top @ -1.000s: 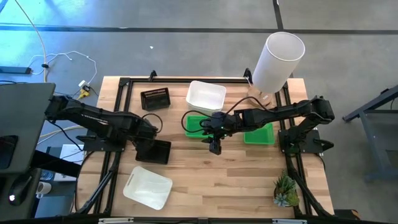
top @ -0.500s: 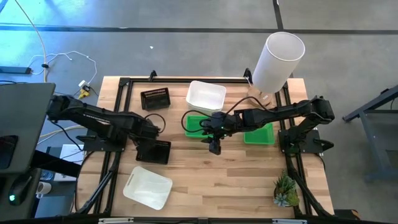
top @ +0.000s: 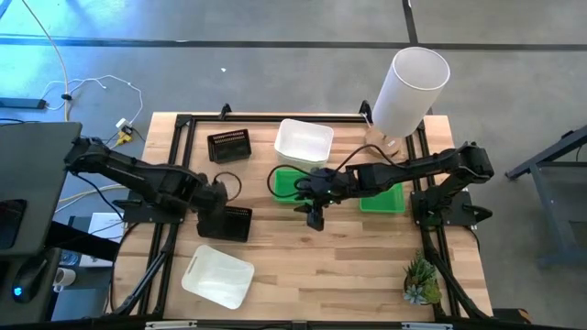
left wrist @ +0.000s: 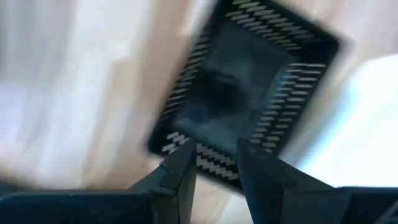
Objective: Stack baskets by color
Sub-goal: Stack the bottom white bin on the white bins
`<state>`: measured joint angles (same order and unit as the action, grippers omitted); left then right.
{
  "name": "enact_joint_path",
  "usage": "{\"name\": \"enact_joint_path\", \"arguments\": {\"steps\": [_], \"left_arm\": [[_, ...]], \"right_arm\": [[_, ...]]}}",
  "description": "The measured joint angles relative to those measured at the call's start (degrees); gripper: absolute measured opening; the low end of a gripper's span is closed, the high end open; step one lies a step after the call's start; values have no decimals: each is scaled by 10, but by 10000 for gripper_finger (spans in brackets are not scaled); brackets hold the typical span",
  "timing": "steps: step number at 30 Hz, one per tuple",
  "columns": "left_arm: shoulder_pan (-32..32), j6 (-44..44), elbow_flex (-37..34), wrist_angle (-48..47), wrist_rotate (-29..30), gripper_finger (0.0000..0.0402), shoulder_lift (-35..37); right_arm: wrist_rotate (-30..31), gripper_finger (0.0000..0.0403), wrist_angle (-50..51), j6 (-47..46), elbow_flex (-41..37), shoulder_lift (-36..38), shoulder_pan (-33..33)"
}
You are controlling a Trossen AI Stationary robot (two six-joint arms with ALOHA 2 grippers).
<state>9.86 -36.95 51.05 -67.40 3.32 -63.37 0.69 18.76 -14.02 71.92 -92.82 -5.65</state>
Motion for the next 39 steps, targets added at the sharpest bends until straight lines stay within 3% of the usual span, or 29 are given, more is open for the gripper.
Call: {"name": "enact_joint_path", "arguments": {"steps": [5, 19, 24, 39], "left_arm": [[70, 3, 0, 90, -12, 101, 0], [218, 17, 0, 180, 4, 101, -5], [241, 17, 0, 177, 32, 101, -20], [248, 31, 0, 175, 12, 101, -148]], "right_arm": [[48, 149, 4, -16, 0, 0, 11], [49, 149, 16, -41, 0, 0, 30], [49, 149, 16, -42, 0, 0, 30], [50, 149, 17, -56, 0, 0, 30]]}}
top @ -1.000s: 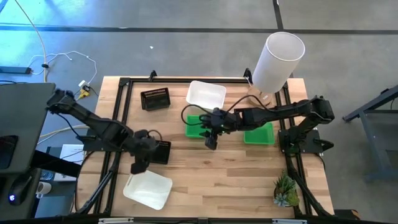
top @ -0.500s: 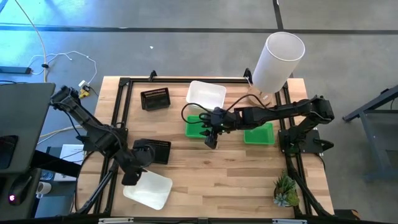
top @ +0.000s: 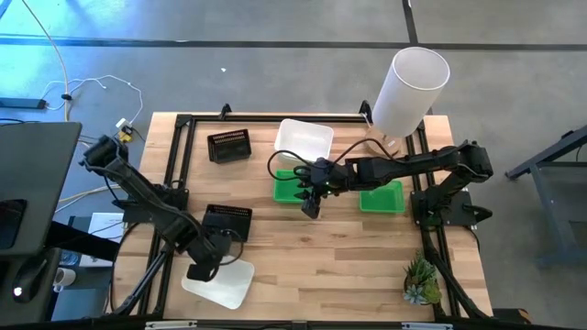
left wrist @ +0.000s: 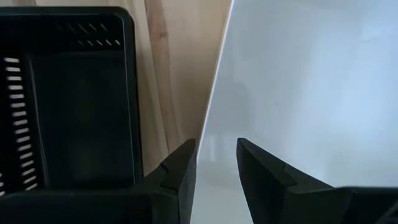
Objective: Stack baskets by color
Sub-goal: Stack the bottom white bin on the white bins
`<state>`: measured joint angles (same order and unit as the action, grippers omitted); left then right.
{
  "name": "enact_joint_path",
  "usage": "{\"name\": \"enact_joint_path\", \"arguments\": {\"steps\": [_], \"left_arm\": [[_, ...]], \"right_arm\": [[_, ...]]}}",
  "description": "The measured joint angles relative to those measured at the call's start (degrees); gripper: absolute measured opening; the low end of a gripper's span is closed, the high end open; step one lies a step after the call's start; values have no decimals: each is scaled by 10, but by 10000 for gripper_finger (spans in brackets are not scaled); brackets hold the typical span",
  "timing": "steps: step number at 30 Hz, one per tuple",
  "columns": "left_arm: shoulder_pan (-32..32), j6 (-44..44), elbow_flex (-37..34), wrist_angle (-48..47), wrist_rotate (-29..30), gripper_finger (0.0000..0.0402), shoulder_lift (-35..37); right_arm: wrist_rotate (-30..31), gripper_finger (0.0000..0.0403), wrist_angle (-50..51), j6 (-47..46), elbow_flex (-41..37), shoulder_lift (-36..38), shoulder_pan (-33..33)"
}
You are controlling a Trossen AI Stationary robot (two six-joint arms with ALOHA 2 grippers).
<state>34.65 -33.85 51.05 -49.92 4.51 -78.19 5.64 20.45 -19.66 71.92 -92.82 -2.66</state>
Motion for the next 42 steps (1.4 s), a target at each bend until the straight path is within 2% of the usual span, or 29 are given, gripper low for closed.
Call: {"name": "enact_joint_path", "arguments": {"steps": [22, 26, 32, 42], "left_arm": [[-1, -15, 0, 0, -1, 100, -94], [-1, -20, 0, 1, -21, 79, -112], [-1, -44, 0, 4, -28, 10, -124], [0, -96, 33, 1, -24, 1, -122]], "right_arm": [[0, 149, 3, 1, 0, 0, 0], [0, 149, 3, 0, 0, 0, 0], [-1, 149, 3, -11, 0, 0, 0], [0, 149, 5, -28, 0, 0, -24]]}}
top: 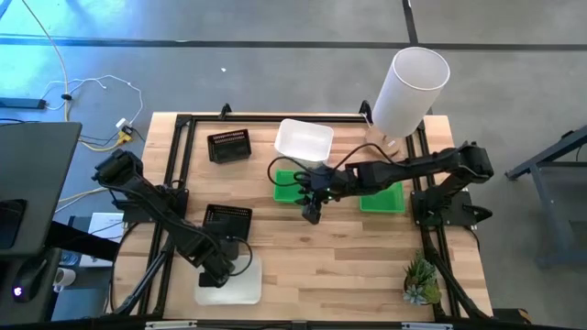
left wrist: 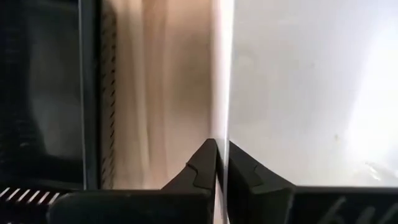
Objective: Stack baskets by color
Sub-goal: Stack the bottom white bin on the white bins
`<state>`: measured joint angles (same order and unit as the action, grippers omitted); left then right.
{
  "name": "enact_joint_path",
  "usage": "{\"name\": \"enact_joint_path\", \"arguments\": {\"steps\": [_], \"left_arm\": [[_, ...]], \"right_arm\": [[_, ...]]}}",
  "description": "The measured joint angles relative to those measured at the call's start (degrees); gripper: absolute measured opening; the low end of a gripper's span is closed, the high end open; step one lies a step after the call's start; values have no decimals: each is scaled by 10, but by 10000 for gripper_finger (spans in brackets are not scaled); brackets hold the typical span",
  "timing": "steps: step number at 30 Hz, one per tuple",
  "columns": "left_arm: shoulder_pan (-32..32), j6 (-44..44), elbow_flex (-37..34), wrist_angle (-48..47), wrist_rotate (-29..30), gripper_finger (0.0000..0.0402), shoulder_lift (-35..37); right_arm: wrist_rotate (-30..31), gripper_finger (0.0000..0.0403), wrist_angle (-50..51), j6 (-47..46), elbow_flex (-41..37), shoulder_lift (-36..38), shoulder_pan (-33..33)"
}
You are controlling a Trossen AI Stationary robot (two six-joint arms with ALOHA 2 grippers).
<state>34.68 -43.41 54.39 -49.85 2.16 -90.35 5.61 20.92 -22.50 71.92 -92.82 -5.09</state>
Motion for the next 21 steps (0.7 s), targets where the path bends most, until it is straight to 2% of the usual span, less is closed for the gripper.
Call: {"name": "enact_joint_path", "arguments": {"steps": [4, 10, 18, 21], "left_arm": [[3, 0, 34, -1, 5, 0, 0], [-7, -10, 93, -45, 56, 0, 0], [-38, -15, 133, -103, 162, 0, 0], [-58, -14, 147, -140, 199, 0, 0]], "right_arm": [[1, 149, -3, -11, 0, 0, -16], [7, 149, -26, -46, 0, 0, -37], [76, 149, -36, -58, 0, 0, -65], [123, 149, -36, -57, 0, 0, -67]]}}
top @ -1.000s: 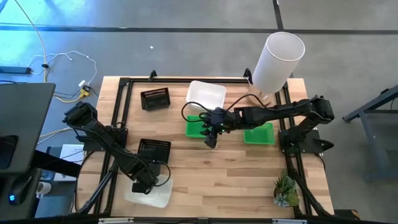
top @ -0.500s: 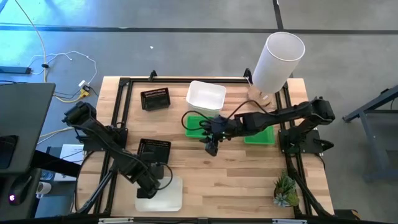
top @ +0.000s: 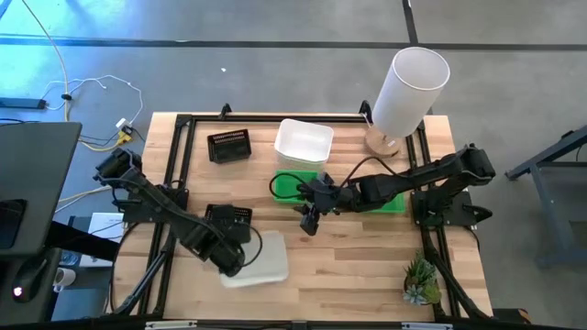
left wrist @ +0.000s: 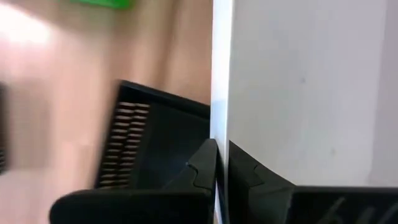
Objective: Stack baskets by color
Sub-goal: Stack the bottom white bin on the white bins
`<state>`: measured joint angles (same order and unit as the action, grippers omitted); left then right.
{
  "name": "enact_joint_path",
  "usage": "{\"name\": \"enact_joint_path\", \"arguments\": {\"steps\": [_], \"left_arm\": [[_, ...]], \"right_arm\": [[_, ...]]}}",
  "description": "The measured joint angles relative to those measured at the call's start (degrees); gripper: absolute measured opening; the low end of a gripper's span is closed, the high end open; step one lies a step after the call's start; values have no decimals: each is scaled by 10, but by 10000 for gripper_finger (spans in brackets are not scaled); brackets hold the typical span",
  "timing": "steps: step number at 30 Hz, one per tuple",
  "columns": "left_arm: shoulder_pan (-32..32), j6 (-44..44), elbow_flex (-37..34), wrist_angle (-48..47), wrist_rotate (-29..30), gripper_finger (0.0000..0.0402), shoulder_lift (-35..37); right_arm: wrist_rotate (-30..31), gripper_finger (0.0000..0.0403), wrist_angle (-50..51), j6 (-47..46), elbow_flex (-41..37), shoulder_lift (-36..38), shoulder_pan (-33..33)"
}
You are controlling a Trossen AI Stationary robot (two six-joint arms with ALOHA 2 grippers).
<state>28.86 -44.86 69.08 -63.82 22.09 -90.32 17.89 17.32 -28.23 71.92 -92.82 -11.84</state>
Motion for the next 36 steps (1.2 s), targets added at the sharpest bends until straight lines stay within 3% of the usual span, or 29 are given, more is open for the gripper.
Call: {"name": "enact_joint_path", "arguments": {"steps": [8, 13, 23, 36], "left_arm": [[-74, 22, 25, -89, 79, 0, 0], [-132, 66, 29, -104, 121, 0, 0], [-223, 126, 29, -97, 161, 0, 0], [-232, 109, 29, -84, 177, 0, 0]], "right_arm": [[148, 149, -18, 68, 0, 1, 10], [181, 149, -80, 130, 0, 16, 23], [145, 149, -92, 150, 0, 21, 49], [107, 149, -16, 86, 0, 18, 79]]}}
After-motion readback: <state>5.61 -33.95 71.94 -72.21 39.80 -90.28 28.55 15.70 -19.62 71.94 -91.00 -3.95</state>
